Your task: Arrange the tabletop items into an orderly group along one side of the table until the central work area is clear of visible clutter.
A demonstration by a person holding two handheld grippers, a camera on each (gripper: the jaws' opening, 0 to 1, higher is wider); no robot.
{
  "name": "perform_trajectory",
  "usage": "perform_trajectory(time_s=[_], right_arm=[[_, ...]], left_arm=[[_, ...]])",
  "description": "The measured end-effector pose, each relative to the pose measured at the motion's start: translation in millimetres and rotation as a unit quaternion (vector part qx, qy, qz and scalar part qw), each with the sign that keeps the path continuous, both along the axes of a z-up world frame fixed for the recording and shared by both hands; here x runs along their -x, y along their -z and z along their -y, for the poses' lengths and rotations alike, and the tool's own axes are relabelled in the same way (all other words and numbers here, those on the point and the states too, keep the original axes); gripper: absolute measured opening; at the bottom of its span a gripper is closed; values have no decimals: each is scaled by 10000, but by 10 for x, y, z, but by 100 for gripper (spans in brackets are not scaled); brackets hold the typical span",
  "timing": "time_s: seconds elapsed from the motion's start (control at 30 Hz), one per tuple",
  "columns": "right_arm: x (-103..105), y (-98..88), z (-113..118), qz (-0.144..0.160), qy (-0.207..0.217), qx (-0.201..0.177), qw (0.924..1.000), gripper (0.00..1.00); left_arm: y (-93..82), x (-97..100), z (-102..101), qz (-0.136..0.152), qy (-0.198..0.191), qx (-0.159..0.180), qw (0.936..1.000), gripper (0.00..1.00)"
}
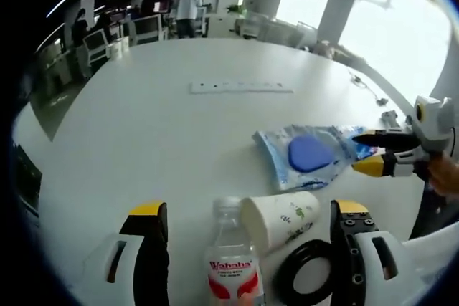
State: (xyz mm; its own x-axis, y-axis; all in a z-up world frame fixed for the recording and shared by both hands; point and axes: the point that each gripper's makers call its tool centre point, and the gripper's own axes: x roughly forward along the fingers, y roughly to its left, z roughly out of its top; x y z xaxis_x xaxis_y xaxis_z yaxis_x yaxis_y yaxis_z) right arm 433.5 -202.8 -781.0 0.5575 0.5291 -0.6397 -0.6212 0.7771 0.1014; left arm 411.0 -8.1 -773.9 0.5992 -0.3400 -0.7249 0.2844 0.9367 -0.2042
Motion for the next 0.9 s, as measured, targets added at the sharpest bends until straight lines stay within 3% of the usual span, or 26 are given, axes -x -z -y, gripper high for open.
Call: perform_trajectory(time_s=[0.53, 0.9], right_arm=[[143, 59, -195, -139, -467, 94, 9988, 49], [238, 83, -309, -185, -781, 146, 9967, 49]], left_arm=[[-10, 431, -364, -121, 24, -2, 9999, 89], [46, 746, -314, -215, 371, 63, 9991, 90]])
